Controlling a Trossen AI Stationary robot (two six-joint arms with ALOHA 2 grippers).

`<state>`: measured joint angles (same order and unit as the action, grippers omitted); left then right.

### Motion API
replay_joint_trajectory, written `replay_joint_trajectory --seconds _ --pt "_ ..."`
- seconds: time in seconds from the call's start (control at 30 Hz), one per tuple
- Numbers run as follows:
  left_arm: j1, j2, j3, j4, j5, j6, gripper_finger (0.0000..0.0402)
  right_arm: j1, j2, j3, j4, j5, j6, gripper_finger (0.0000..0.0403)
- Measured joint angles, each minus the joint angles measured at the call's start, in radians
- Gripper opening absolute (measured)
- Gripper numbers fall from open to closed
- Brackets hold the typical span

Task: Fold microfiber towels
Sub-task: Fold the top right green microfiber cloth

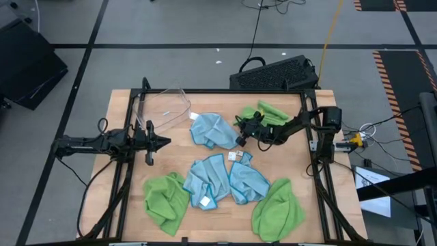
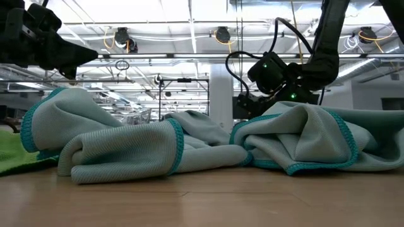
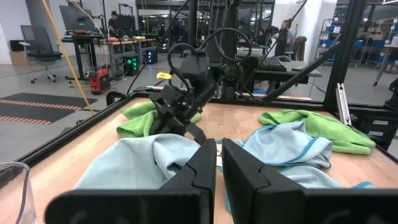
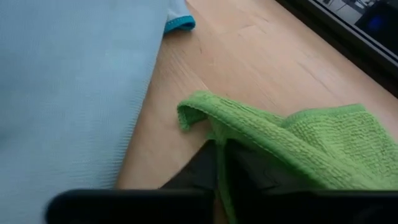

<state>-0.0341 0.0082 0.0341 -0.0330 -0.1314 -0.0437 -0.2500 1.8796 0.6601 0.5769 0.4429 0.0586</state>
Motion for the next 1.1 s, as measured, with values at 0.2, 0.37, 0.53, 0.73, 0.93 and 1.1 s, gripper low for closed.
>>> replay_joint_trajectory --seconds 0.2,0.37,0.53,0.73,0.93,1.1 --pt "0.000 0.000 0.000 0.000 0.000 -0.018 0.0031 0.033 -0.088 -0.005 -0.061 -0.010 -0.021 0.0006" --pt "0.000 0.000 0.000 0.000 0.000 -0.037 0.0031 0.064 -0.237 -0.004 -0.202 -0.027 -0.019 0.0002" --pt "0.000 0.000 -0.001 0.006 0.000 -0.039 0.0031 0.101 -0.381 -0.003 -0.324 -0.062 -0.009 0.0001" --pt "0.000 0.000 -0.004 0.056 -0.040 -0.023 0.0031 0.153 -0.516 -0.004 -0.358 -0.082 -0.008 0.0000" --pt "-0.001 0.036 -0.004 0.185 -0.081 -0.040 0.0031 0.193 -0.602 -0.003 -0.360 -0.085 -0.021 0.0000" --pt "-0.001 0.184 -0.003 0.315 -0.079 -0.082 0.0031 0.206 -0.628 -0.003 -0.353 -0.158 -0.035 0.0000"
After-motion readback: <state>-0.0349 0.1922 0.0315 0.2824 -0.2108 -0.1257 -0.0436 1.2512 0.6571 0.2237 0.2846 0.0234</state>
